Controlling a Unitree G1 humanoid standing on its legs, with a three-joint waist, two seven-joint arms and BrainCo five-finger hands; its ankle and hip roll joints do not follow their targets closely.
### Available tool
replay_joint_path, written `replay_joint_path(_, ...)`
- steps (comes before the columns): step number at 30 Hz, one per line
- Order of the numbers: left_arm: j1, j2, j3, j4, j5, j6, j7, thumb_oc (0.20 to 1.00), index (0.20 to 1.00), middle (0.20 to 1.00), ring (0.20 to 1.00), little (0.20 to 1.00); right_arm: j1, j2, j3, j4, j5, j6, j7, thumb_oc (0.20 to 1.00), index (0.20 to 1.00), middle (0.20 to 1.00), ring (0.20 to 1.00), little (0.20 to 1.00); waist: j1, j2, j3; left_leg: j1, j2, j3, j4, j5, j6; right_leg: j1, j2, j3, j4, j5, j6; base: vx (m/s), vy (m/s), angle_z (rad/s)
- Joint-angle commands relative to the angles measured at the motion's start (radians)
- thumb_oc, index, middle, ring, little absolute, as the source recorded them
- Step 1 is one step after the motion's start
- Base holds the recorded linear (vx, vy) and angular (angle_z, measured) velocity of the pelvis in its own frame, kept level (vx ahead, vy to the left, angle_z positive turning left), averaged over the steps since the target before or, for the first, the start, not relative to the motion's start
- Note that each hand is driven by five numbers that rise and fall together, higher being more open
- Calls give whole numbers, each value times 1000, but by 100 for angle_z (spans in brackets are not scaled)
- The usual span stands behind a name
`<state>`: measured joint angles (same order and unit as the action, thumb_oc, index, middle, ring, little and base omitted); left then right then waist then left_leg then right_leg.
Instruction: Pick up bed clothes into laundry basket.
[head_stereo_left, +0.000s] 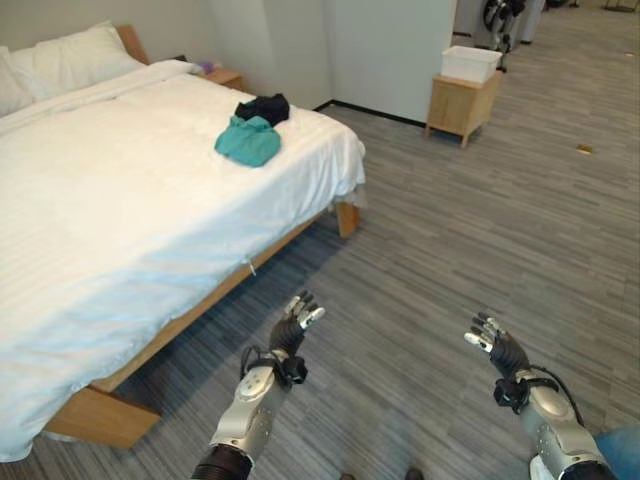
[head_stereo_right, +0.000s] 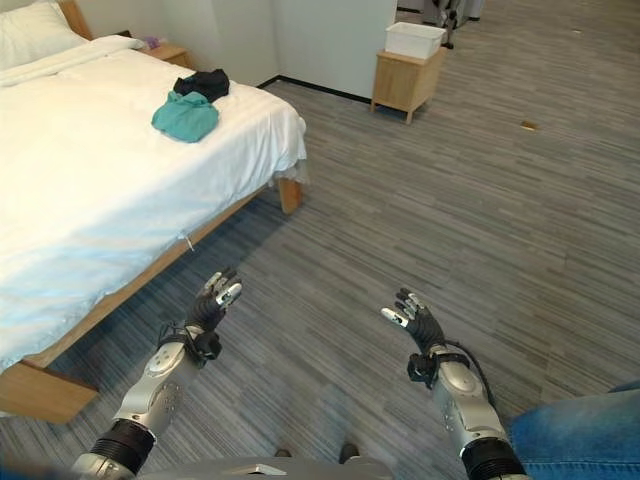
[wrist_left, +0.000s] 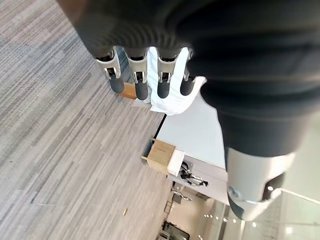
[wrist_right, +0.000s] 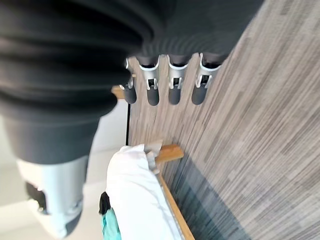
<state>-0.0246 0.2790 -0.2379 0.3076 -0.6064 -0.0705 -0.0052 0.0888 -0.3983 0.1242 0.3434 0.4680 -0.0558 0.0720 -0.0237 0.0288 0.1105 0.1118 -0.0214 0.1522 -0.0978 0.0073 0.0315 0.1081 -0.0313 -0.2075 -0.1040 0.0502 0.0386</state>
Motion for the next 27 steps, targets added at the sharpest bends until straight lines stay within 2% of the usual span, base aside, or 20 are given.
replay_joint_path(1,-34,1,1,15,11,-36,-2,1000,1000,1000,1000,1000,-23,11,-4,-40,-106,-46,-1,1000,1000,1000,1000,1000,17,-48,-12,10,39,-17,11,-22,-85,33,-123,40,32,-27,140,0,0,0)
replay_joint_path(5,-18,-24,15,10,-1,-39,3,1000,1000,1000,1000,1000,2,36,6,-66,-137,-47,-9,1000,1000,1000,1000,1000,20,-54,-6,5,40,-20,11,-22,-84,32,-123,38,31,-30,139,0,0,0)
replay_joint_path(7,-14,-19,16,11,38,-47,1,1000,1000,1000,1000,1000,14,51,9,-60,-123,-52,-6,1000,1000,1000,1000,1000,22,-58,-5,7,40,-20,11,-25,-85,35,-124,37,29,-32,139,0,0,0)
replay_joint_path(8,-15,0,14,13,128,-72,6,1000,1000,1000,1000,1000,22,67,10,-56,-96,-62,-3,1000,1000,1000,1000,1000,22,-62,-6,8,40,-18,11,-28,-85,36,-124,38,29,-34,139,0,0,0)
replay_joint_path(11,-21,-7,15,31,118,-73,11,1000,1000,1000,1000,1000,19,84,16,-42,-42,-59,-6,1000,1000,1000,1000,1000,22,-66,-4,8,40,-19,11,-28,-86,36,-124,38,29,-34,138,0,0,0)
replay_joint_path(18,-25,-1,28,28,149,-84,10,1000,1000,1000,1000,1000,13,67,41,-61,-52,-48,23,1000,1000,1000,1000,1000,28,-75,5,7,38,-16,11,-31,-85,32,-126,38,31,-31,140,0,0,0)
replay_joint_path(27,-48,22,22,23,236,-95,21,1000,1000,1000,1000,1000,6,77,17,-101,-69,-70,-3,1000,1000,1000,1000,1000,21,-78,15,4,36,-6,11,-39,-78,13,-129,58,43,-29,146,15,13,-4)
